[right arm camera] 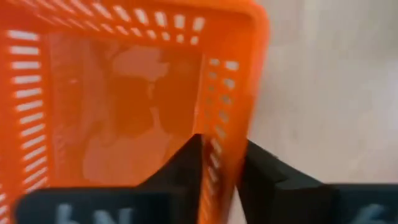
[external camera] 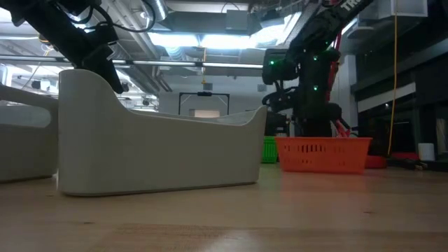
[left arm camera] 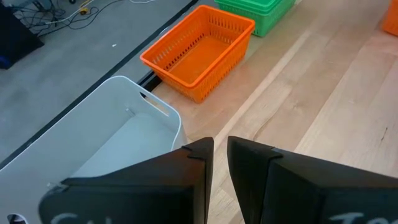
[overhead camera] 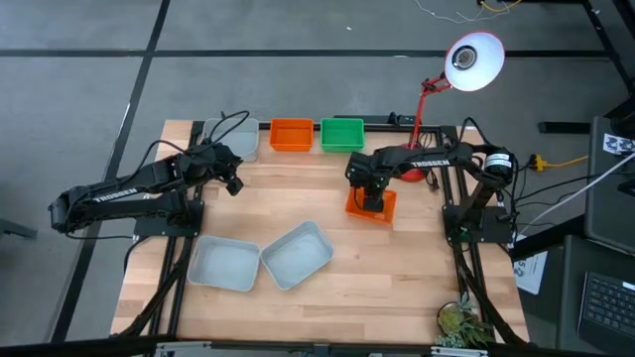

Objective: Stack baskets by color
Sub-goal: Stack the orange bin on the top orange bin

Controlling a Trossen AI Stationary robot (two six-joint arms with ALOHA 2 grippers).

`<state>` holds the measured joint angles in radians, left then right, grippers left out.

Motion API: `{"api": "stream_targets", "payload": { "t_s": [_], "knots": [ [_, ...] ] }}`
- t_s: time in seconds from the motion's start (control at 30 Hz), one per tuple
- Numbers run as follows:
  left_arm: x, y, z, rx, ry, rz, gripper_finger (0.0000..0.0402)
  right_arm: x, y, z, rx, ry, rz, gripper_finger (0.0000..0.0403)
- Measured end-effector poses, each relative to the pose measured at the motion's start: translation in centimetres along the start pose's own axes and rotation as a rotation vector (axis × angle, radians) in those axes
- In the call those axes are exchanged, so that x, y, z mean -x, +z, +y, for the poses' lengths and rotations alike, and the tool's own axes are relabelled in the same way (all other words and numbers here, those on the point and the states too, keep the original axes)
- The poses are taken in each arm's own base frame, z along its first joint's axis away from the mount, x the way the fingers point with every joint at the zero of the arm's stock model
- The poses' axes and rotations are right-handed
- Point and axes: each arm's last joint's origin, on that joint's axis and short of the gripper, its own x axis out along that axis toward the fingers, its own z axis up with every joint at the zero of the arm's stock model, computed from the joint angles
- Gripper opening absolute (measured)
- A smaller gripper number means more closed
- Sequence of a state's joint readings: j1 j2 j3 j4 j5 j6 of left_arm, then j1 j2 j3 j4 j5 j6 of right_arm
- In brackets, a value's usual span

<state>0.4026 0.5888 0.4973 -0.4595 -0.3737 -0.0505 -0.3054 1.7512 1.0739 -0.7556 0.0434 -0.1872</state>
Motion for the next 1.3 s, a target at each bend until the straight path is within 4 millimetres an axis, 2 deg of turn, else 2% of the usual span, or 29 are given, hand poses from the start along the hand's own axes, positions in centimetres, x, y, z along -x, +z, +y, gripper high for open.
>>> {"api": "stream_targets", "payload": {
  "t_s": [0.1,0.27,0.47,0.6,0.7,0.8,0.87,0.97,1.17,1.3],
  "knots": [
    [0.0,0.0,0.0,0.000,0.000,0.000,0.0041,0.5,0.5,-0.2,0.028,-0.039,-0.019,0.0014],
    [0.0,0.0,0.0,0.001,0.000,0.000,0.0041,3.2,2.9,-1.0,0.087,-0.158,-0.103,0.0003],
    [0.0,0.0,0.0,0.001,0.000,0.000,0.0041,9.8,7.2,-2.6,0.210,-0.280,-0.356,0.0002],
    [0.0,0.0,0.0,0.000,0.000,0.000,0.0041,15.3,9.9,-4.9,0.239,-0.436,-0.643,0.0001],
    [0.0,0.0,0.0,-0.030,0.000,0.001,0.0041,18.9,11.2,-7.0,0.218,-0.537,-0.875,0.0001],
    [0.2,0.0,0.0,-0.033,-0.016,-0.008,0.0041,20.6,12.2,-9.1,0.204,-0.547,-0.999,0.0001],
    [0.7,0.1,0.1,-0.044,-0.065,-0.034,0.0041,20.4,13.2,-10.5,0.203,-0.528,-1.008,0.0001],
    [1.4,0.1,0.1,-0.060,-0.165,-0.080,0.0041,18.5,15.2,-12.5,0.203,-0.490,-0.960,0.0000],
    [2.9,0.2,0.4,-0.032,-0.249,-0.167,0.0041,11.9,18.6,-16.2,0.223,-0.334,-0.837,0.0000],
    [2.9,0.4,0.4,0.044,-0.230,-0.220,0.0041,9.0,19.7,-17.9,0.220,-0.273,-0.828,0.0000]
  ]
}}
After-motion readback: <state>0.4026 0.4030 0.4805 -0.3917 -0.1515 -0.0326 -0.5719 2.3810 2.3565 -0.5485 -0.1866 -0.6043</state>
